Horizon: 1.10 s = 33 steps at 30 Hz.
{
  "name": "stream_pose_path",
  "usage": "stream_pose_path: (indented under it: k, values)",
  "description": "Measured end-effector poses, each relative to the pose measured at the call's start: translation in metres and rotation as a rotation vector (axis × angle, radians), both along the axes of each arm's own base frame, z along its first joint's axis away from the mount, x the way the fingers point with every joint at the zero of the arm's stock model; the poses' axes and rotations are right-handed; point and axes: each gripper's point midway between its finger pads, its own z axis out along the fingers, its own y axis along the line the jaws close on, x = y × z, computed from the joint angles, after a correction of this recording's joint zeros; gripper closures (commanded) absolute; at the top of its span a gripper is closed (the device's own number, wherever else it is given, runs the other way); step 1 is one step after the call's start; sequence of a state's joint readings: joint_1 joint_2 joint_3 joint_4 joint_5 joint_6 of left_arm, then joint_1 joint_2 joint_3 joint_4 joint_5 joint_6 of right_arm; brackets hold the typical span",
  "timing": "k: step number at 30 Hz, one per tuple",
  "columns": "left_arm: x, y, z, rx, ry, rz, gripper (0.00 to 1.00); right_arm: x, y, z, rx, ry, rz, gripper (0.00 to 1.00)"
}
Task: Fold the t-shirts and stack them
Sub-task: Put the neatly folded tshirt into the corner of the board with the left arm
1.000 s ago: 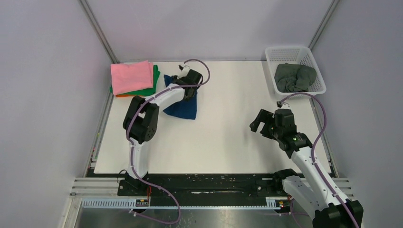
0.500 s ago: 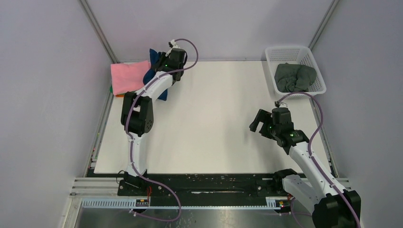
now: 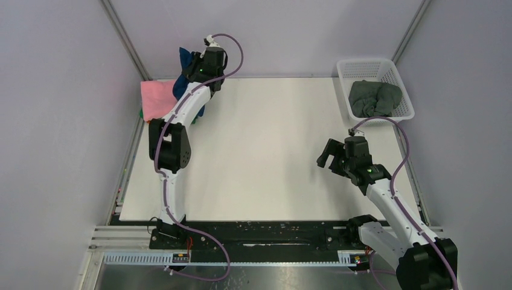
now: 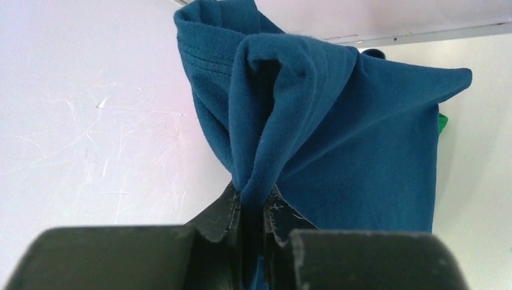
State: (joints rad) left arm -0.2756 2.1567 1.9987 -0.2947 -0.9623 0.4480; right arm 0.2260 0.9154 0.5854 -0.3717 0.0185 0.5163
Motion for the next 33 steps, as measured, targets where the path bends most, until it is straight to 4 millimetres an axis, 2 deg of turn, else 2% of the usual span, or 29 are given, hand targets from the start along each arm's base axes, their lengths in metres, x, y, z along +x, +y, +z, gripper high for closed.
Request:
stream_pose_path:
  k: [5, 10, 17, 20, 22, 26, 29, 33]
  values:
    - [-0.003, 0.009, 0.007, -0.03, -0.009, -0.003, 1.0, 0.0, 0.0, -0.001, -0.001, 0.004, -0.001, 0.0]
    - [-0.001, 0.022, 0.005, -0.054, -0.018, 0.009, 1.0, 0.0, -0.002, -0.002, -0.01, 0.004, -0.008, 0.0]
    - [0.003, 0.064, -0.004, -0.101, -0.035, 0.065, 1.0, 0.001, -0.005, -0.006, -0.024, 0.018, -0.017, 0.01]
    - [0.009, 0.083, -0.017, -0.106, -0.039, 0.093, 1.0, 0.001, -0.006, -0.006, -0.032, 0.019, -0.023, 0.01]
    - [0.014, 0.094, -0.033, -0.104, -0.028, 0.114, 1.0, 0.001, -0.008, -0.005, -0.041, 0.014, -0.029, 0.01]
    - [0.027, 0.115, -0.074, -0.095, 0.017, 0.156, 0.93, 0.003, -0.011, 0.001, -0.047, -0.017, -0.042, 0.01]
    - [0.033, 0.128, -0.092, -0.086, 0.028, 0.188, 0.89, 0.003, -0.014, 0.004, -0.054, -0.033, -0.051, 0.0]
    - [0.036, 0.141, -0.097, -0.075, 0.019, 0.216, 0.87, 0.004, -0.017, 0.004, -0.068, -0.032, -0.061, 0.01]
